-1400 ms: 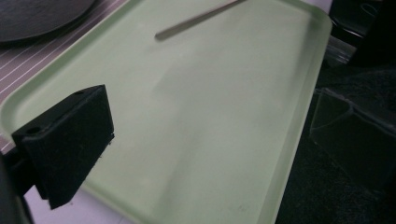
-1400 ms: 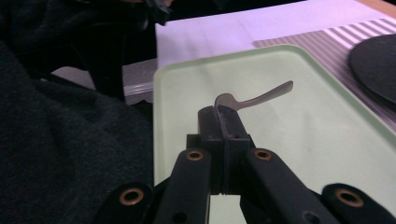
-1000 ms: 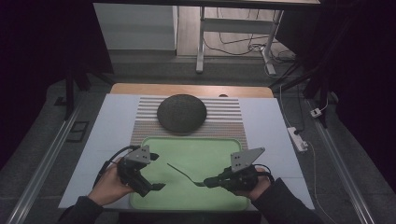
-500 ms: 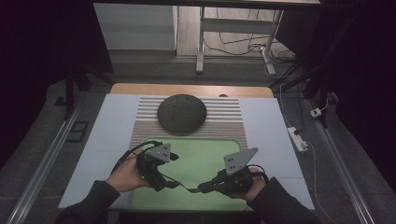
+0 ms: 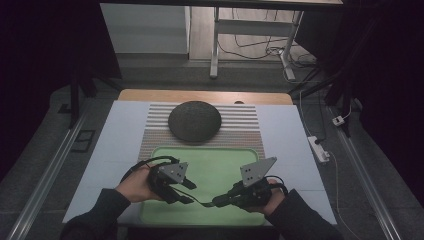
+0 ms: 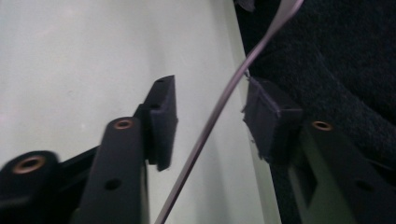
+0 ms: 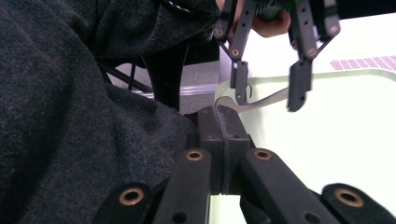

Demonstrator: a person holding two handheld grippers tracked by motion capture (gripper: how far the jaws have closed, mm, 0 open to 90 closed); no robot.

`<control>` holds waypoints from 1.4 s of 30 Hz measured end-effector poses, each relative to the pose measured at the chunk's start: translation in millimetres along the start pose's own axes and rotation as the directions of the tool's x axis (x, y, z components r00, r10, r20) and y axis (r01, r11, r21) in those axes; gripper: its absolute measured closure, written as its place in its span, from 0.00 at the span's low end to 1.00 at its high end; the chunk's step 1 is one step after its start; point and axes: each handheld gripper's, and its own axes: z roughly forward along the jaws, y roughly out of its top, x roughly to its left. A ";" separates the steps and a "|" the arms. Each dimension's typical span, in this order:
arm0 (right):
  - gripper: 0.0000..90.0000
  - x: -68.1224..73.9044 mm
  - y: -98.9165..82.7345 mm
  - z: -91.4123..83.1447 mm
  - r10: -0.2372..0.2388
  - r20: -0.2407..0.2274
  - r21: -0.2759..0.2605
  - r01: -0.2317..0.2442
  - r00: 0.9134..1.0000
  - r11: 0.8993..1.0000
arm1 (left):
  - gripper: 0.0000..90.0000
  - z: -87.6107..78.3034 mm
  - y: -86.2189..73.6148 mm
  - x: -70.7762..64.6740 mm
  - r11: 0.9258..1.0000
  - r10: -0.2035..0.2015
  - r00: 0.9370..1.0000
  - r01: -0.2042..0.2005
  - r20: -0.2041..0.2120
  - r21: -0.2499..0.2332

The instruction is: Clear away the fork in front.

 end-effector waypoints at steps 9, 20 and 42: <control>1.00 -1.2 -0.5 -0.2 0.008 -0.016 0.002 -0.008 1.000 1.000 | 0.79 6.6 -2.4 -1.5 0.998 0.045 0.999 -0.046 0.016 0.048; 1.00 -2.9 -2.2 3.0 0.015 -0.047 0.021 -0.014 0.999 1.000 | 0.90 11.8 -2.7 -4.0 0.989 0.127 0.992 -0.128 0.023 0.071; 0.44 -8.0 -11.3 -7.0 0.018 0.347 0.063 -0.042 0.938 0.997 | 0.96 16.2 -10.6 3.3 0.985 -0.116 0.993 0.111 0.029 0.136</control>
